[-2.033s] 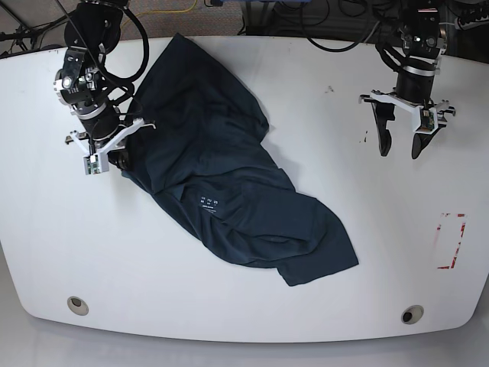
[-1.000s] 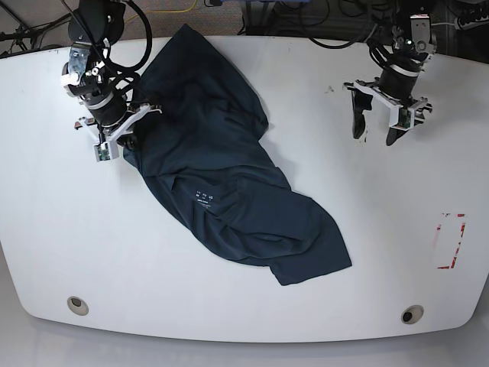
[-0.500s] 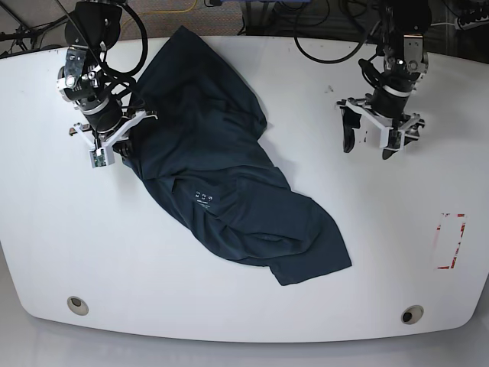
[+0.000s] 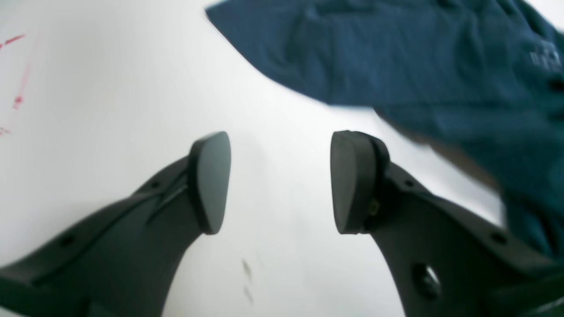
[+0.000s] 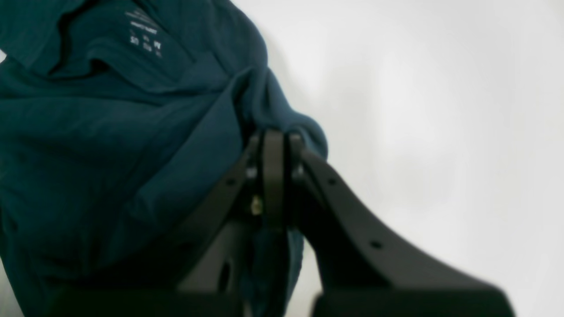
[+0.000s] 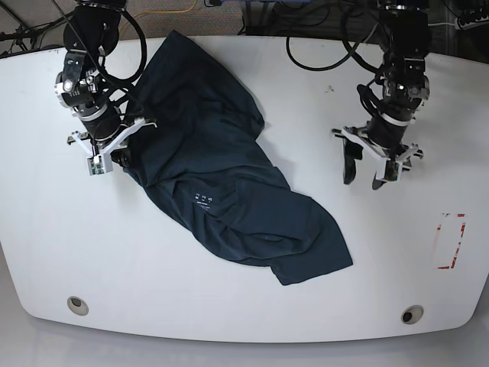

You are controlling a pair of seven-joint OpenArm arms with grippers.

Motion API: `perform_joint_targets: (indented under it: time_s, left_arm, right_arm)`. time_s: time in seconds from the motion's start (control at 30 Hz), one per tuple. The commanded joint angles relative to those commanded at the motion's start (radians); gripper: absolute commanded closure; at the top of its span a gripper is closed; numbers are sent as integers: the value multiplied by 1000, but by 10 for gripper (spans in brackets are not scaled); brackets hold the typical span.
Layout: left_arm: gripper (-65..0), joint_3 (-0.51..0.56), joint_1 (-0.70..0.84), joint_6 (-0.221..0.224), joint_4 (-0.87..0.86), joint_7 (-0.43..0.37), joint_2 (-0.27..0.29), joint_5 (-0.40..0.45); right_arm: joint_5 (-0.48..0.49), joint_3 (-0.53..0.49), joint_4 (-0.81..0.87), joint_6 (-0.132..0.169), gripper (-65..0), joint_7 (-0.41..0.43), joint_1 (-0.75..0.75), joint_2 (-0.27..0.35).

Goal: Fold the T-shirt properly
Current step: 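Move the left gripper down toward the T-shirt's hem corner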

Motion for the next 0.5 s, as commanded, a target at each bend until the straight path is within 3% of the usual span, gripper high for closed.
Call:
perform_joint_targets:
  time_s: [0.17,0.23,0.5]
  left_arm:
    - [-438,-5,-69,-13,-69,19,18,4]
    - [-466,-20,-112,-46,-138,8,34,14]
    - [-467,-50,-138,-134,-217,-8,65,21]
  right_arm:
    - [-1,-1,-1,3,0,2,-8,-4]
    - [-2,2,-7,0,0,0,-8,-1]
    - [-1,5,-11,-1,0,-7,-9,1]
